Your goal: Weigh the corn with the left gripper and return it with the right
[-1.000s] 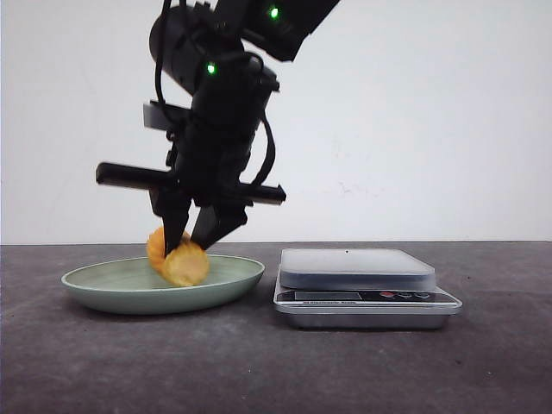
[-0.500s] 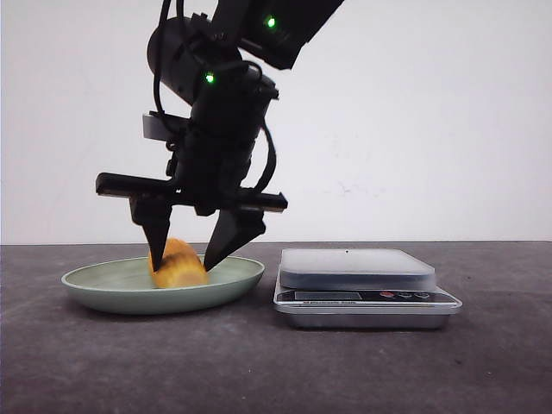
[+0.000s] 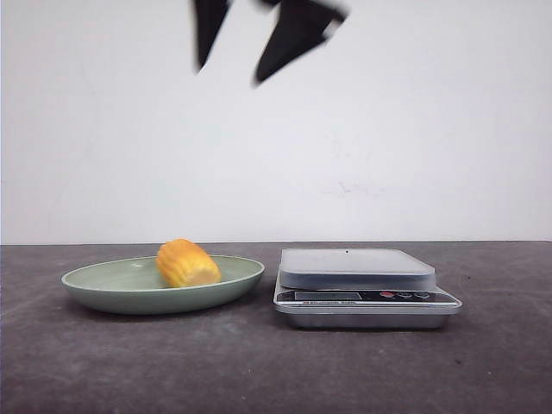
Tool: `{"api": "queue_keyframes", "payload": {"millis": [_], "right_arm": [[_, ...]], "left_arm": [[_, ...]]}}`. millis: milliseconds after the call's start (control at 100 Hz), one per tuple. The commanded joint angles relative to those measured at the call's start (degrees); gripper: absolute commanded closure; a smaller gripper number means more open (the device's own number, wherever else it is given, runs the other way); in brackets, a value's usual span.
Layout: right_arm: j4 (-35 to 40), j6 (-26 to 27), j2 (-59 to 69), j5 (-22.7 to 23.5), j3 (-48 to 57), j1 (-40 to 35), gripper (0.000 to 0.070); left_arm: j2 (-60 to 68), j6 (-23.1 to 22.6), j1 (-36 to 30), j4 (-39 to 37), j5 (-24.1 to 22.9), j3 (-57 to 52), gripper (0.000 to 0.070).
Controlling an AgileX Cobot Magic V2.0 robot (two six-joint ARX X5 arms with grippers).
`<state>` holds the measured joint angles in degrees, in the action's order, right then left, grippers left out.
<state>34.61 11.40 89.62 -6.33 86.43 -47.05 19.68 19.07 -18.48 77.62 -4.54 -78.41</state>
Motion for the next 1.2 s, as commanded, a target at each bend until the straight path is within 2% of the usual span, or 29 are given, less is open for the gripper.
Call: {"api": "queue_keyframes", "payload": {"millis": [0,220,420,660,870,970,1120,1190], "right_arm": [[3.5,-4.0,-4.6,-1.3,1.1,-0.1,0.0271],[18.0,-8.0,-20.5,-6.2,1.0,0.8,0.0271],[29.0,-8.4,-34.0,-9.3,1.0,0.8,0.0276],[34.1,-6.4,-50.9,-17.8,1.0,0.7,0.0288],[37.1,-3.1,-60.4,-19.4,1.0,1.8,0.0305],[39.2,-1.2,-61.6,-16.3,0.9,4.2,0.0313],[38.8,-0.9,-61.7,-5.1,0.5,11.8,0.0314],[37.1,-1.4,-61.7,0.5,0.2,16.1,0.0351]], "left_arm": [[-0.1,-0.2,-0.1,-0.7,-0.2,-0.8,0.011],[-0.1,-0.2,0.0,-0.7,-0.2,-0.8,0.011],[-0.1,-0.7,-0.1,-0.5,-0.2,-0.8,0.011],[-0.1,-1.1,-0.1,-0.5,-0.2,-0.8,0.011],[-0.1,-1.1,-0.1,-0.5,-0.2,-0.7,0.011],[-0.1,-1.1,-0.1,-0.5,-0.2,-0.6,0.0111],[-0.1,-1.1,-0.1,-0.5,-0.2,-0.6,0.0111],[-0.1,-1.1,-0.1,-0.5,-0.2,-0.6,0.0111]]}}
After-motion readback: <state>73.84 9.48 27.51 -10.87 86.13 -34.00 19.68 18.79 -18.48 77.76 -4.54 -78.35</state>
